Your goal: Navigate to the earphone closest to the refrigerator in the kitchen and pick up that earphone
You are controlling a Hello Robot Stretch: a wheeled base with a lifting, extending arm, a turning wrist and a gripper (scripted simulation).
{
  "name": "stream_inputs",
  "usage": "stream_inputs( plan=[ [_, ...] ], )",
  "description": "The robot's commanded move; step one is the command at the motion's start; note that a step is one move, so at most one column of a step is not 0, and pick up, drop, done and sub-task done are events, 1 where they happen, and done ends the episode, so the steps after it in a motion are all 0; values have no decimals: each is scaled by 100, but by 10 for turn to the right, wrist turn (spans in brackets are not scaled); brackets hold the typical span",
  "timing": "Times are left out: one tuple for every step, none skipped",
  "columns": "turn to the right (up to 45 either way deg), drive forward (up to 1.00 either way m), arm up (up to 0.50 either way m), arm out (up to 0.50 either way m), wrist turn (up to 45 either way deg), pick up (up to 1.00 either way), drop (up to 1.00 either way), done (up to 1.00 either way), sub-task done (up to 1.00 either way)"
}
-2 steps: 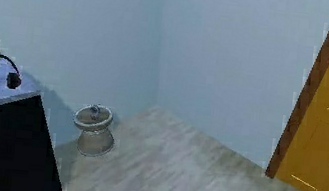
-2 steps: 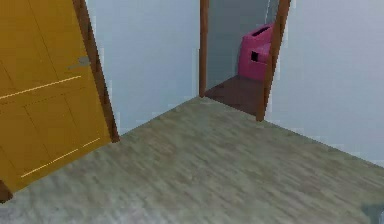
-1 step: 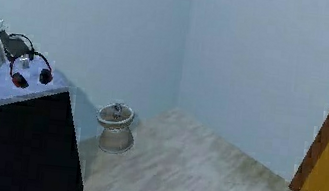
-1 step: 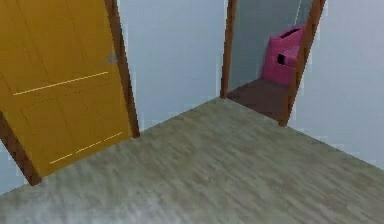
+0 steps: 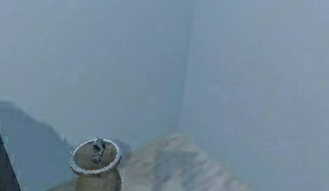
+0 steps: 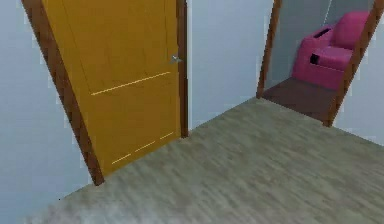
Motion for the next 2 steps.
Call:
stream_inputs(
  plan=[
    [-450,0,0,0,0,0,0,0,0],
    [-450,0,0,0,0,0,0,0,0]
  ],
)
